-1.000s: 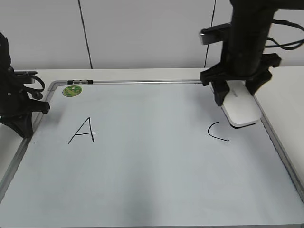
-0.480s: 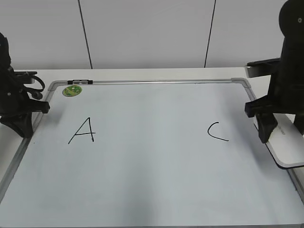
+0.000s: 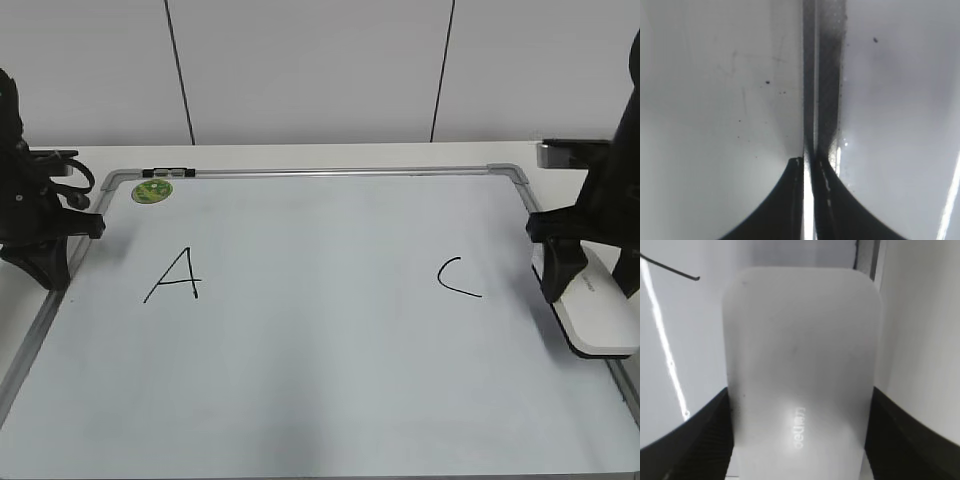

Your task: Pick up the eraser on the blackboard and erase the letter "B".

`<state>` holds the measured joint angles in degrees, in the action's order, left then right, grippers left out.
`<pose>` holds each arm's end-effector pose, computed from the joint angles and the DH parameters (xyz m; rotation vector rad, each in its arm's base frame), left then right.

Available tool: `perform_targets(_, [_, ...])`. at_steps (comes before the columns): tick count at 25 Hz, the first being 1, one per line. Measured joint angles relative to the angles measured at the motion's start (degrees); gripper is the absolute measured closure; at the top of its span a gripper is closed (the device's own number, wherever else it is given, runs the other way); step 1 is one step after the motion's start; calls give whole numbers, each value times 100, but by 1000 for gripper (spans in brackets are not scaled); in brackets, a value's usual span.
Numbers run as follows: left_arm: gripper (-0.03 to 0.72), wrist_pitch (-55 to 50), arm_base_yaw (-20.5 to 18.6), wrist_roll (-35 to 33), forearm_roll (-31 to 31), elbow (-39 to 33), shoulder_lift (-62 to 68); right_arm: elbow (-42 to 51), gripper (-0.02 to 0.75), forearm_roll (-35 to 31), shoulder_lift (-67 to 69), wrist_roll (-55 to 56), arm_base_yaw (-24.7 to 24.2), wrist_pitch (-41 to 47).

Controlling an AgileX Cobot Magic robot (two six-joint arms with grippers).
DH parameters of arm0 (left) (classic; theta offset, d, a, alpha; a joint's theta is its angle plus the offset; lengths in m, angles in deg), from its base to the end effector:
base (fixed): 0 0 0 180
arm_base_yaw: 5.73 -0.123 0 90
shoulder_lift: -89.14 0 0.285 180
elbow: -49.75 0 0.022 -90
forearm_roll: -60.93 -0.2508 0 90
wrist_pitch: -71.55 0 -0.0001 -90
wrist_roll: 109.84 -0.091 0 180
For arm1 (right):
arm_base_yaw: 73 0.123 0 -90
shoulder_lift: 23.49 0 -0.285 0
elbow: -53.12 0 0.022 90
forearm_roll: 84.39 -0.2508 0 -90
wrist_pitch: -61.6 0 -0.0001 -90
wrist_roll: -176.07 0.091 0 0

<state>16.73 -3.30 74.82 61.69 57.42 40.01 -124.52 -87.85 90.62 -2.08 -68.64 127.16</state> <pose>0.4110 -0.0184 0.1287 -0.0721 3.1069 -0.0203 0.3461 0.0314 0.2002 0.0277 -3.1021 -0.0815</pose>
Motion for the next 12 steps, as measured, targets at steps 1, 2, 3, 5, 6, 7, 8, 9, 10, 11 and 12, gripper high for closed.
perform_targets(1, [669,0,0,0,0,0,0,-42,213,-14,90,-54,-38,-11])
perform_targets(2, [669,0,0,0,0,0,0,-97,213,-14,200,-98,-76,-12])
perform_targets(3, [669,0,0,0,0,0,0,-160,213,-23,271,-122,-102,-12])
perform_targets(5, [669,0,0,0,0,0,0,-341,213,-26,425,-140,-112,9])
perform_targets(6, [669,0,0,0,0,0,0,-445,213,-39,509,-140,-112,9])
perform_targets(7, [669,0,0,0,0,0,0,-527,213,-50,576,-140,-112,9])
perform_targets(8, [669,0,0,0,0,0,0,-634,213,-62,666,-144,-112,14])
perform_targets(9, [669,0,0,0,0,0,0,-708,213,-74,728,-144,-112,24])
perform_targets(10, [669,0,0,0,0,0,0,-782,213,-85,788,-144,-112,53])
perform_targets(11, [669,0,0,0,0,0,0,-874,213,-85,866,-144,-112,104])
perform_targets(12, [669,0,0,0,0,0,0,-927,213,-85,912,-144,-112,134])
